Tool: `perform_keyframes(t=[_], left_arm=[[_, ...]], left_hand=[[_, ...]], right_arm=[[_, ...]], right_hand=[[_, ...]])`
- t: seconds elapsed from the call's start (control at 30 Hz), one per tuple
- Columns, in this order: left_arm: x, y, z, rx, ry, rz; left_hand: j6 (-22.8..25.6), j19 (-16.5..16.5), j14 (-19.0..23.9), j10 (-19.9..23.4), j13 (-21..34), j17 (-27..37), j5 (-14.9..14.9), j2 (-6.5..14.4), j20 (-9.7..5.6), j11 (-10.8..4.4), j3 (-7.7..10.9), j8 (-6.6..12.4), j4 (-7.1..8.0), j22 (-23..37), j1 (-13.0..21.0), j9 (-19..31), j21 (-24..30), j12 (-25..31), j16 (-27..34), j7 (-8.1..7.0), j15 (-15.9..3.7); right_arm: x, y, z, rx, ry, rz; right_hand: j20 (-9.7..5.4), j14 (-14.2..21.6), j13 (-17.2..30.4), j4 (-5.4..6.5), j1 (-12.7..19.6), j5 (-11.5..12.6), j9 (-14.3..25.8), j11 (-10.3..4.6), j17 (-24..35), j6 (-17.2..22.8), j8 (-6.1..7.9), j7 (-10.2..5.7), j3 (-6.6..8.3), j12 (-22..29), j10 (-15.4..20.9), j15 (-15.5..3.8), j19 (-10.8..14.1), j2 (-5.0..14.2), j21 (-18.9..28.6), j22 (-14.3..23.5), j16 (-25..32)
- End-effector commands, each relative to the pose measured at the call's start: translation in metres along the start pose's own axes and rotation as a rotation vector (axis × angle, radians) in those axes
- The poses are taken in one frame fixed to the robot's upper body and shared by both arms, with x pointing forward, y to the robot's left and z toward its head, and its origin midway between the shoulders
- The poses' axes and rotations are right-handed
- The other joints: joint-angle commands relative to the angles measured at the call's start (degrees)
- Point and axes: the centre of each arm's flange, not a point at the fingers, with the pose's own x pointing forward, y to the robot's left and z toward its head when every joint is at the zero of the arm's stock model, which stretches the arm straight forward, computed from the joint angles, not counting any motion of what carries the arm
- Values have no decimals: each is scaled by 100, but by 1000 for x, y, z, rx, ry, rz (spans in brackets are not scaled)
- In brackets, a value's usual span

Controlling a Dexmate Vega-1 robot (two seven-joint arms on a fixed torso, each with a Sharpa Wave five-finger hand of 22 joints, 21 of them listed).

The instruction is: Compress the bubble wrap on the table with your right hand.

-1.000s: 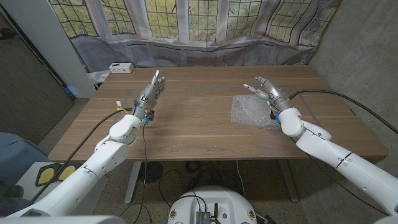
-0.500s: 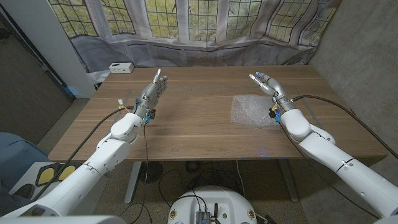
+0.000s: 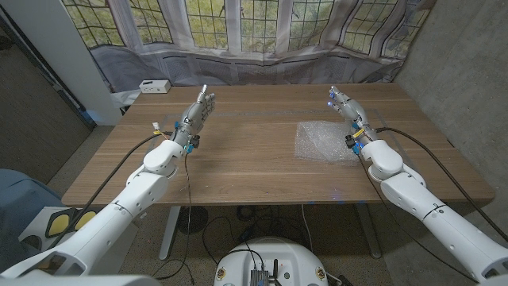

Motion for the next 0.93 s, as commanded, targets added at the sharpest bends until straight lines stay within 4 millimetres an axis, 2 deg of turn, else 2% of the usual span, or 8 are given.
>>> perform_keyframes(t=[0.03, 0.17, 0.63, 0.93], left_arm=[[3, 1, -2, -22, -3, -15], [2, 0, 0, -21, -11, -10], [-1, -5, -3, -22, 0, 6], [5, -13, -6, -25, -3, -13]], left_hand=[[-2, 0, 13, 16, 20, 10, -17, -1, 26, -21, 14, 14, 11, 16, 76, 12, 16, -7, 0, 2, -6], [-4, -4, 12, 17, 19, 10, -17, -1, 24, -21, 16, 14, 11, 16, 76, 12, 14, -7, 0, 2, -9], [2, -6, 14, 18, 19, 10, -18, -1, 29, -14, 20, 21, 11, 16, 75, 12, 14, -7, 0, -1, -16], [11, -6, 14, 21, 19, 10, -18, -2, 29, -15, 22, 26, 11, 16, 75, 11, 14, -5, 0, 10, -13]], right_arm=[[-5, -10, -22, 188, -4, 17], [-4, -12, -30, 262, 1, 38], [-6, -13, -29, 215, 6, 39], [-9, -17, -32, 212, 34, 32]], right_hand=[[21, -81, 17, 4, -68, 30, -1, 2, 7, -40, -2, -17, -46, 13, -56, 16, -16, 10, 5, 14, 20], [8, -95, 16, 11, -97, 32, -2, 4, -2, -70, -12, -17, -61, 4, -92, 2, -15, -1, 8, 14, 21], [36, -73, 13, 30, -175, 37, -4, 25, -28, -48, 3, -37, -103, 33, -57, 28, -3, -31, 17, 14, 45], [41, -51, 11, 31, -196, 41, -5, 22, -44, -21, 14, -40, -116, 43, -40, 36, 8, -42, 23, 14, 56]])
